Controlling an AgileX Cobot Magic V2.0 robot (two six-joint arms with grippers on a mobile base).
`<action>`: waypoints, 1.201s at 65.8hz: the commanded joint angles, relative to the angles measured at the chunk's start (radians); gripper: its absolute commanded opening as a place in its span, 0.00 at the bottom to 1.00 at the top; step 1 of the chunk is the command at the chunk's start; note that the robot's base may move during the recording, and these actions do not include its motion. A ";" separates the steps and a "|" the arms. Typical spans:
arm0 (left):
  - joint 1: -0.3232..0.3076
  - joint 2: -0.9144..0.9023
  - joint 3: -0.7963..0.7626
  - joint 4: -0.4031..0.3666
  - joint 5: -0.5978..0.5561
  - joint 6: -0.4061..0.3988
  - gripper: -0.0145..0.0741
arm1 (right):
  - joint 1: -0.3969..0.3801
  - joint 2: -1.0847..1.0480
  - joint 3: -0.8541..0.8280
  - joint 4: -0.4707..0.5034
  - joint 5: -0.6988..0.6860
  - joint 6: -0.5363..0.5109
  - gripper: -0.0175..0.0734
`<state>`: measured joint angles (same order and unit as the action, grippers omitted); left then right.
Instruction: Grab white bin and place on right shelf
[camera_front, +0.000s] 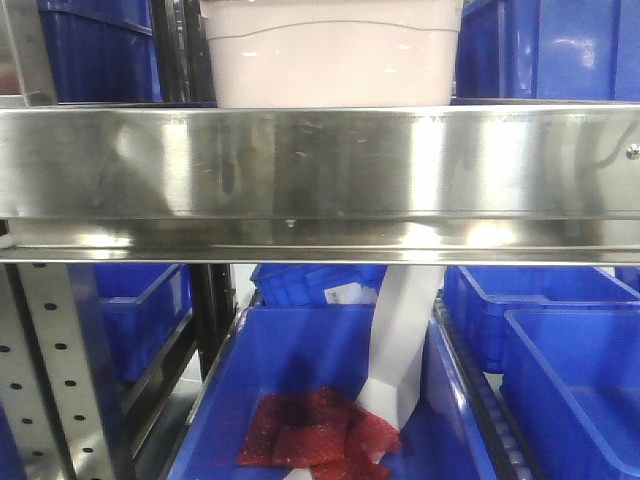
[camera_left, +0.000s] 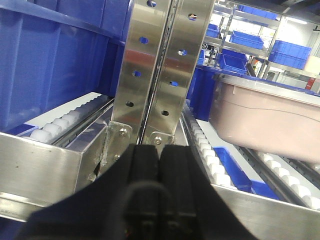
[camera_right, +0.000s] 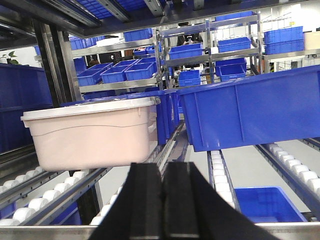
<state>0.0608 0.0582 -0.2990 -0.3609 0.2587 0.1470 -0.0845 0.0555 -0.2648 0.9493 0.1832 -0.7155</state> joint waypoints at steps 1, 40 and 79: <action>0.003 0.013 -0.025 -0.009 -0.074 -0.005 0.03 | -0.001 0.008 -0.026 0.017 -0.049 -0.011 0.25; 0.003 0.013 -0.025 -0.009 -0.074 -0.005 0.03 | -0.001 0.002 0.090 -0.575 0.027 0.490 0.25; 0.003 0.013 -0.025 -0.009 -0.074 -0.005 0.03 | 0.090 -0.084 0.293 -0.964 -0.200 0.705 0.25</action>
<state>0.0608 0.0568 -0.2990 -0.3609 0.2591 0.1470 -0.0008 -0.0113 0.0288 0.0242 0.0984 -0.0118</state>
